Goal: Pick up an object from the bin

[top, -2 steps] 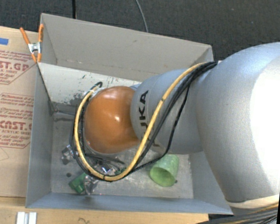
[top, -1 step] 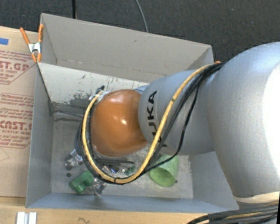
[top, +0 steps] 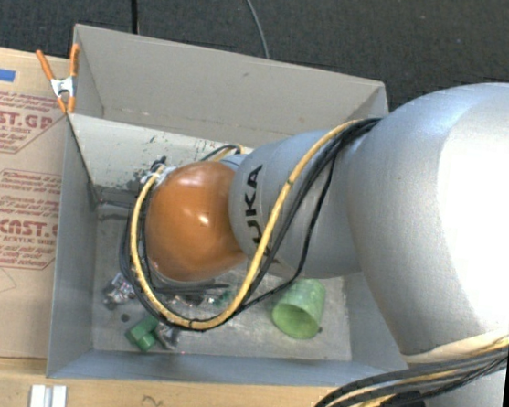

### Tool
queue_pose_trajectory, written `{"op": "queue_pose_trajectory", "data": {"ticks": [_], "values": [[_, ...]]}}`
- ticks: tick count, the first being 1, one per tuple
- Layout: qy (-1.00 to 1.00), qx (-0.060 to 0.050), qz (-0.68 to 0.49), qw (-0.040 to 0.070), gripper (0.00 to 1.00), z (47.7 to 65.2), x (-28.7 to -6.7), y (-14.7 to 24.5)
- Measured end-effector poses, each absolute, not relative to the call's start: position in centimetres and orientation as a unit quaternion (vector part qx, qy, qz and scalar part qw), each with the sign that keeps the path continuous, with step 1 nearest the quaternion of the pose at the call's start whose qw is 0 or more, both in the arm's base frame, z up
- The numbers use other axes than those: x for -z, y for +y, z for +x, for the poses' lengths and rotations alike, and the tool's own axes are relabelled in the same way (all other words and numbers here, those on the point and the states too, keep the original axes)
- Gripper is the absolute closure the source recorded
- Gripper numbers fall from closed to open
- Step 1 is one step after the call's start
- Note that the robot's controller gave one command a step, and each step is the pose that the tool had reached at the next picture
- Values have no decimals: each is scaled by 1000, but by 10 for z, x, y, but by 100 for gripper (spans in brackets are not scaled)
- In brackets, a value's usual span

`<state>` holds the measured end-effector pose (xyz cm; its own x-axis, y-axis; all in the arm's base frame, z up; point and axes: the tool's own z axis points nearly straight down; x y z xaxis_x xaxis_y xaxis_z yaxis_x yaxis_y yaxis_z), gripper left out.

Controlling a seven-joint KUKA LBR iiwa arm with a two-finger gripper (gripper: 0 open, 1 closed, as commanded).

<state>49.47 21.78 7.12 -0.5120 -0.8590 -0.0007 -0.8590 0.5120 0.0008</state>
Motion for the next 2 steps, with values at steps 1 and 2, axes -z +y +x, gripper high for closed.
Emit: {"op": "queue_pose_trajectory", "data": {"ticks": [1, 2], "values": [[840, -1, -542, 4, 0, 485, -72, 217], [841, 1, -542, 0, 100, 485, -73, 215]]}}
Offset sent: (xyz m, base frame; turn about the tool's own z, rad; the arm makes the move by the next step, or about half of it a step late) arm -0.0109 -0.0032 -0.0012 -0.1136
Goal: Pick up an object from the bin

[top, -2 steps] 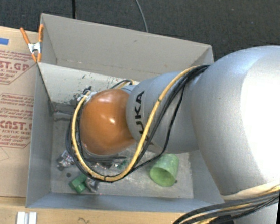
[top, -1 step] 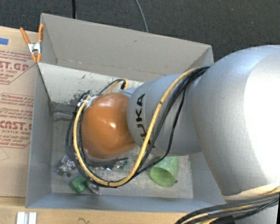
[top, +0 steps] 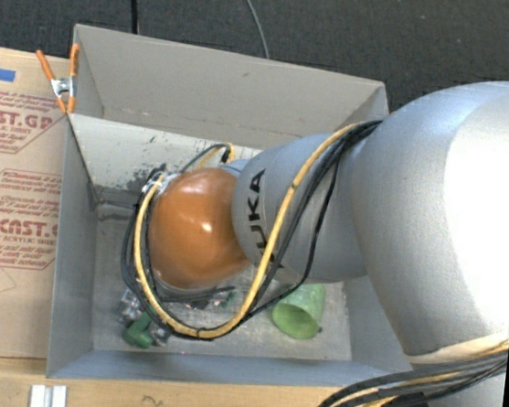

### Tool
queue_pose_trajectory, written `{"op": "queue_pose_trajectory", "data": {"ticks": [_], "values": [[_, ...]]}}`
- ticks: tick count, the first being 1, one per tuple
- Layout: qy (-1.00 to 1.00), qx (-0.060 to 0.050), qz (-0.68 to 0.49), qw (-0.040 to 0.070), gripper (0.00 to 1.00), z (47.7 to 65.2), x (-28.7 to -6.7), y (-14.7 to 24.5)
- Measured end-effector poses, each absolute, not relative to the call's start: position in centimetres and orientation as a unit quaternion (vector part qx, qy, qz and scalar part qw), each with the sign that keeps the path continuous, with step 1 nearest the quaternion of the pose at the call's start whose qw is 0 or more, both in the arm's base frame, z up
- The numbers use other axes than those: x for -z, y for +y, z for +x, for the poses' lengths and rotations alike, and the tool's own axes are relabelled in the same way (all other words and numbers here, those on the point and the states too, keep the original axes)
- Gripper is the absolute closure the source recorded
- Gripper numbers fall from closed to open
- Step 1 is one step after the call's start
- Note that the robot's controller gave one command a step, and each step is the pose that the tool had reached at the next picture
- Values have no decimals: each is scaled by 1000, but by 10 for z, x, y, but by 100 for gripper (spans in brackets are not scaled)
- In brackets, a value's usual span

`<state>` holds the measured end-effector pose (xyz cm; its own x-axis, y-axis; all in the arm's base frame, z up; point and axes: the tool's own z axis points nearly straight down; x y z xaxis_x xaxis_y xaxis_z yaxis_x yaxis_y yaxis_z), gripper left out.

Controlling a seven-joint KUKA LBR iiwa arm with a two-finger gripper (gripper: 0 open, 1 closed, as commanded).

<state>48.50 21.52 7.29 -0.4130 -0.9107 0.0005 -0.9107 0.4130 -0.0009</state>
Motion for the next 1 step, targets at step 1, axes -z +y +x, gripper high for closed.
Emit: {"op": "queue_pose_trajectory", "data": {"ticks": [1], "values": [[841, 0, -541, 1, 100, 485, -86, 216]]}}
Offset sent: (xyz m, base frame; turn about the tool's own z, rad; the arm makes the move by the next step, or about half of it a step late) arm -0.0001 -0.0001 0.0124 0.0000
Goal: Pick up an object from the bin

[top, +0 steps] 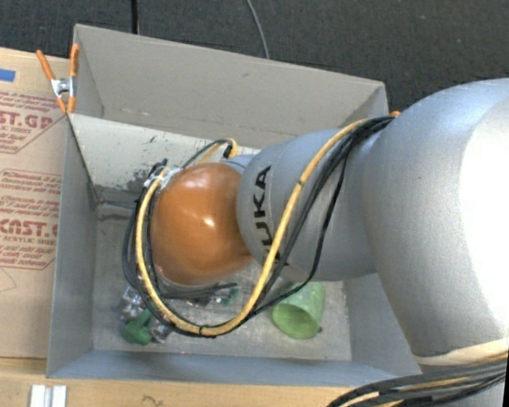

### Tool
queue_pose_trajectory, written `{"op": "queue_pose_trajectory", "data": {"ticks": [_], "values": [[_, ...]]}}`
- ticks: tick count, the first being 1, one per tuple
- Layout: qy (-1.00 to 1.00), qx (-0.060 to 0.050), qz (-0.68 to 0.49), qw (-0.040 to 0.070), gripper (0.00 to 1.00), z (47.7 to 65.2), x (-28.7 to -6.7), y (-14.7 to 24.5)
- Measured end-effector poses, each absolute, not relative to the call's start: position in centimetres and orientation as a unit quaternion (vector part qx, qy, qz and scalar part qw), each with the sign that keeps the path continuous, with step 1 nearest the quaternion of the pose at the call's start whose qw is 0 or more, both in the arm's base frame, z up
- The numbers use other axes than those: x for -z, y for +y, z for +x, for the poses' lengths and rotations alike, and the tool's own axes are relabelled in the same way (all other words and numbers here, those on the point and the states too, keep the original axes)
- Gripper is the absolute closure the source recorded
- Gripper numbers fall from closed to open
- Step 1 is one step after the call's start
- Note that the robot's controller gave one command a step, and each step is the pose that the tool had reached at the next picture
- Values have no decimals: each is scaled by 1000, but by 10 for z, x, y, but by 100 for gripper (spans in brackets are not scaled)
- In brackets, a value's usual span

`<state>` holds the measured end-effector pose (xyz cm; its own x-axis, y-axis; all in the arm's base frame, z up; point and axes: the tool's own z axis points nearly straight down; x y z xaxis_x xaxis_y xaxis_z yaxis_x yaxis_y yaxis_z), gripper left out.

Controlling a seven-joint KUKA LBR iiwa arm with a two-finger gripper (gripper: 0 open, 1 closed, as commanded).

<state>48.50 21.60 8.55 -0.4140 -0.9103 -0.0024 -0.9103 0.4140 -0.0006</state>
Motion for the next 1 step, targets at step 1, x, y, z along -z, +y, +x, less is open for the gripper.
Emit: {"op": "queue_pose_trajectory", "data": {"ticks": [1], "values": [[841, 0, -541, 5, 100, 487, -161, 218]]}}
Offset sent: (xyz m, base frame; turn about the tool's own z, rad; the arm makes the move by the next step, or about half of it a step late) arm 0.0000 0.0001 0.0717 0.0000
